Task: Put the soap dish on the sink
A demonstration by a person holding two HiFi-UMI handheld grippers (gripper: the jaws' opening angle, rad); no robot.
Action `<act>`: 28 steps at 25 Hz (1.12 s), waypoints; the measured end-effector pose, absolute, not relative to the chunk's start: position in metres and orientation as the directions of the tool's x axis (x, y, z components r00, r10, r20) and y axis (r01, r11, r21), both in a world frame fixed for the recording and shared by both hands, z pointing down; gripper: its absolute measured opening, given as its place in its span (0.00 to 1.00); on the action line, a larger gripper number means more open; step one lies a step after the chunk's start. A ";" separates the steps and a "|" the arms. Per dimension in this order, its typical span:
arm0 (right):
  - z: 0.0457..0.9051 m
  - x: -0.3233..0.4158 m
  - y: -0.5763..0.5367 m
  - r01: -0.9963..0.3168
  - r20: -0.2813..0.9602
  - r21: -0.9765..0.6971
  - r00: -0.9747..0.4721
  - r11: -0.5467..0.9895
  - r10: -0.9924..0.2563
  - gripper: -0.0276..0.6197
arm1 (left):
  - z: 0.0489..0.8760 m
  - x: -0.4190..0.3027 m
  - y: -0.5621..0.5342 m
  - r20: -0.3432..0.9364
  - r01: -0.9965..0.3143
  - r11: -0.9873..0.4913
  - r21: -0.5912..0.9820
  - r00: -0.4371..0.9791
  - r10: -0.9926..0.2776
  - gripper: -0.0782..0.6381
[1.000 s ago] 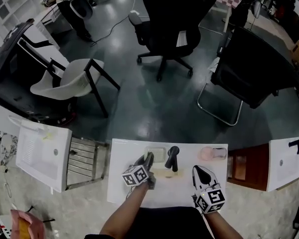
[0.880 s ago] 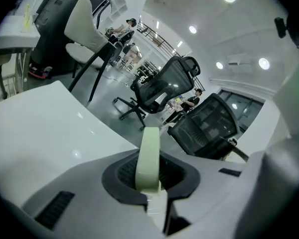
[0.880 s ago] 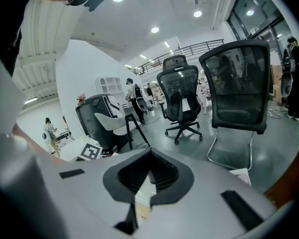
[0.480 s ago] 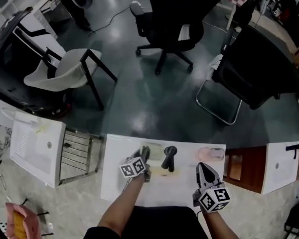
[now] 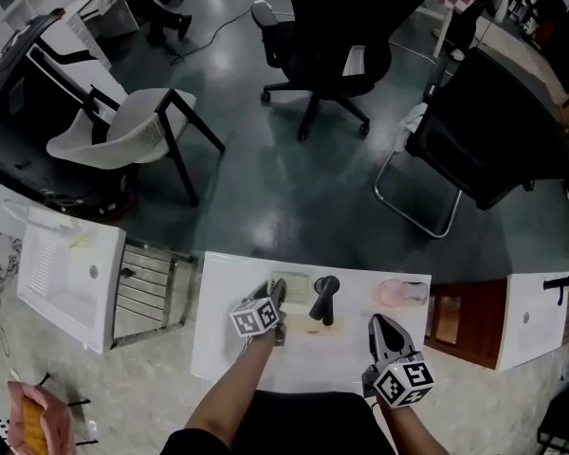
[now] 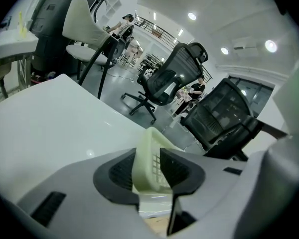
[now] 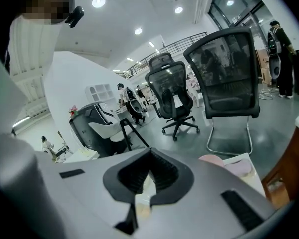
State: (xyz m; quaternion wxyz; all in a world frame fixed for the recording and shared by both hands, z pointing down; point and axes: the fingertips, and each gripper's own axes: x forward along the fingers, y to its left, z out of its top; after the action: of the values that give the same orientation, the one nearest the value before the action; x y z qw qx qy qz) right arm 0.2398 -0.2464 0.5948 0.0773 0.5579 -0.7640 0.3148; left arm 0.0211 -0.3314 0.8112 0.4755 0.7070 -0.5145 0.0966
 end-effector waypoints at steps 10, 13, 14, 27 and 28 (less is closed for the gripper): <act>0.583 0.241 -0.244 -0.896 0.453 -0.399 -0.376 0.194 -0.808 0.04 | 0.807 0.022 -0.334 0.670 -0.906 -0.096 0.411 0.372 -0.642 0.38; 0.585 0.241 -0.242 -0.898 0.455 -0.395 -0.376 0.195 -0.808 0.04 | 0.807 0.025 -0.335 0.681 -0.917 -0.130 0.378 0.370 -0.632 0.43; 0.584 0.240 -0.241 -0.898 0.456 -0.394 -0.376 0.196 -0.807 0.04 | 0.807 0.026 -0.334 0.685 -0.920 -0.142 0.366 0.369 -0.628 0.44; 0.583 0.241 -0.223 -0.912 0.466 -0.362 -0.355 0.192 -0.810 0.04 | 0.800 0.024 -0.335 0.673 -0.917 -0.182 0.354 0.385 -0.632 0.46; 0.586 0.240 -0.221 -0.915 0.470 -0.354 -0.354 0.195 -0.809 0.04 | 0.798 0.024 -0.334 0.668 -0.915 -0.189 0.356 0.390 -0.634 0.46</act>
State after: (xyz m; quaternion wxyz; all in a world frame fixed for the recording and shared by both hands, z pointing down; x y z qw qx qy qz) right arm 0.2403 -0.2212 0.5856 0.0898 0.5613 -0.7676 0.2960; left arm 0.0236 -0.3337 0.7978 0.3699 0.7473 -0.5182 0.1904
